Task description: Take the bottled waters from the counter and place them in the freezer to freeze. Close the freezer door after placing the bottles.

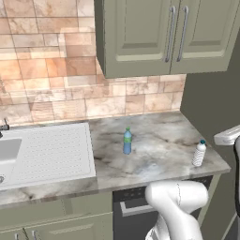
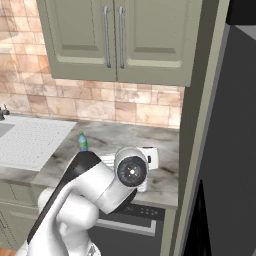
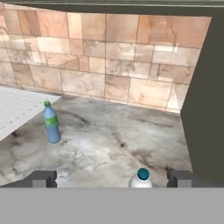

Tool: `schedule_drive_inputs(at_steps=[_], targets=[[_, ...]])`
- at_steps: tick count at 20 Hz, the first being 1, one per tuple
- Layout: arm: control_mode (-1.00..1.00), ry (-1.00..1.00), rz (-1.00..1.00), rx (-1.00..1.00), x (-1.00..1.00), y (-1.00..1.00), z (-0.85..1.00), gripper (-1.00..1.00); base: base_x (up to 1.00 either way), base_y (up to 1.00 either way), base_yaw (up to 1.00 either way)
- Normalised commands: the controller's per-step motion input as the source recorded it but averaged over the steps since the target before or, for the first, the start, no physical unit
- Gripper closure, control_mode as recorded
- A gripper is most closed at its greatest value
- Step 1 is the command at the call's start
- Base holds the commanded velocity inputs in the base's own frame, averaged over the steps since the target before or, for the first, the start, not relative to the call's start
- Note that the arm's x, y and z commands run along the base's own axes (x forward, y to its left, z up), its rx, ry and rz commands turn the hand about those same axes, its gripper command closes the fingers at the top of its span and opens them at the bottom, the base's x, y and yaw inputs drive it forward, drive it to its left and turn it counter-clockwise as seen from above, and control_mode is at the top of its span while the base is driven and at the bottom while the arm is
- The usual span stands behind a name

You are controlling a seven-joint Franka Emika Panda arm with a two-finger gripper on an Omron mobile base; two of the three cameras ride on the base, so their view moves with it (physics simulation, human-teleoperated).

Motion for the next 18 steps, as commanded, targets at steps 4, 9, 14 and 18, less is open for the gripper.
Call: schedule_drive_inputs(at_steps=[4, 9, 14, 18], targets=[[-1.00, 0.00, 0.12, 0.02, 0.01, -0.16, -0.19, -1.00, 0.00, 0.00, 0.00], [-1.00, -0.06, -0.03, 0.04, -0.03, 0.00, -0.26, -1.00, 0.00, 0.00, 0.00], [-1.00, -0.13, -0.12, 0.07, -0.05, 0.00, -0.40, -1.00, 0.00, 0.00, 0.00], [-1.00, -0.09, -0.19, 0.13, 0.00, 0.00, -0.47, -1.00, 0.00, 0.00, 0.00]])
